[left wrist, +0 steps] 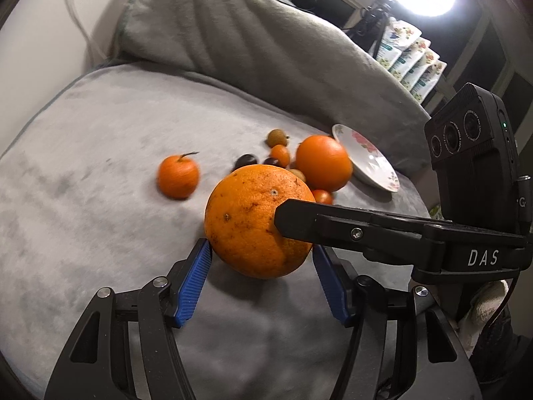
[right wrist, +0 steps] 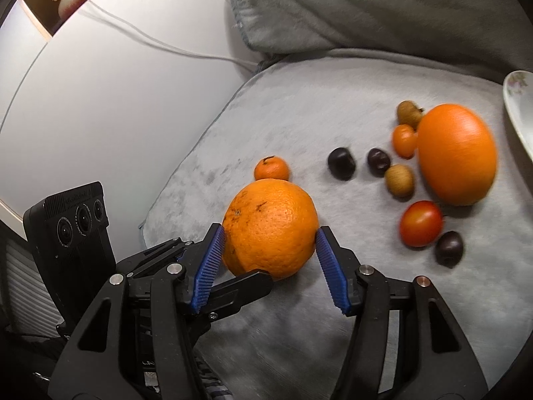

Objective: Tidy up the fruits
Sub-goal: 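Carry the large orange with the right tool onto the white plate and release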

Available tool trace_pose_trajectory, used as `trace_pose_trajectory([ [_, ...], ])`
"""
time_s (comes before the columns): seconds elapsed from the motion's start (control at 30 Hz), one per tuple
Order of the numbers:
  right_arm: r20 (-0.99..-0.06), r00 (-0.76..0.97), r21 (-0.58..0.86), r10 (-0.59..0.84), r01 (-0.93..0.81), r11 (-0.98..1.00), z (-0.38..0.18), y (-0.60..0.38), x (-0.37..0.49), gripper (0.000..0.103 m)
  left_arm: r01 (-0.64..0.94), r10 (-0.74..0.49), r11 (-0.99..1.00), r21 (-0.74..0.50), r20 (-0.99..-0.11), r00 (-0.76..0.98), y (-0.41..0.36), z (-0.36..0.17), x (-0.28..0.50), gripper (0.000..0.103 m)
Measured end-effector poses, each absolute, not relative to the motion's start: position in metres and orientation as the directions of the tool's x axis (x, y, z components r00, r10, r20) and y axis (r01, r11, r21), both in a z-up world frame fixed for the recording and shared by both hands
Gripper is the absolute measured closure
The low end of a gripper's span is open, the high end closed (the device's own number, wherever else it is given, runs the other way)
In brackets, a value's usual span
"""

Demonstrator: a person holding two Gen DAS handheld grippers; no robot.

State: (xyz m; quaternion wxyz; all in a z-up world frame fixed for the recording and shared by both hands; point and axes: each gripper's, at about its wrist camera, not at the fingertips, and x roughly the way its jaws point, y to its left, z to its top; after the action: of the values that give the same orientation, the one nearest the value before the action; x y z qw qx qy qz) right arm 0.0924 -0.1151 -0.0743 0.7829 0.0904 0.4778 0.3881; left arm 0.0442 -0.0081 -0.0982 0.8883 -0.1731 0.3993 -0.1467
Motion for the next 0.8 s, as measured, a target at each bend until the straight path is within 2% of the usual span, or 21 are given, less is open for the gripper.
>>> trace_pose_trajectory([
  [0.8,-0.648,0.449,0.478,0.616,-0.390,0.787,-0.053,-0.231,0.109,0.043,0.351,-0.490,0.871,-0.343,-0.628,0.604,-0.119,-0.069,0.098,0.040],
])
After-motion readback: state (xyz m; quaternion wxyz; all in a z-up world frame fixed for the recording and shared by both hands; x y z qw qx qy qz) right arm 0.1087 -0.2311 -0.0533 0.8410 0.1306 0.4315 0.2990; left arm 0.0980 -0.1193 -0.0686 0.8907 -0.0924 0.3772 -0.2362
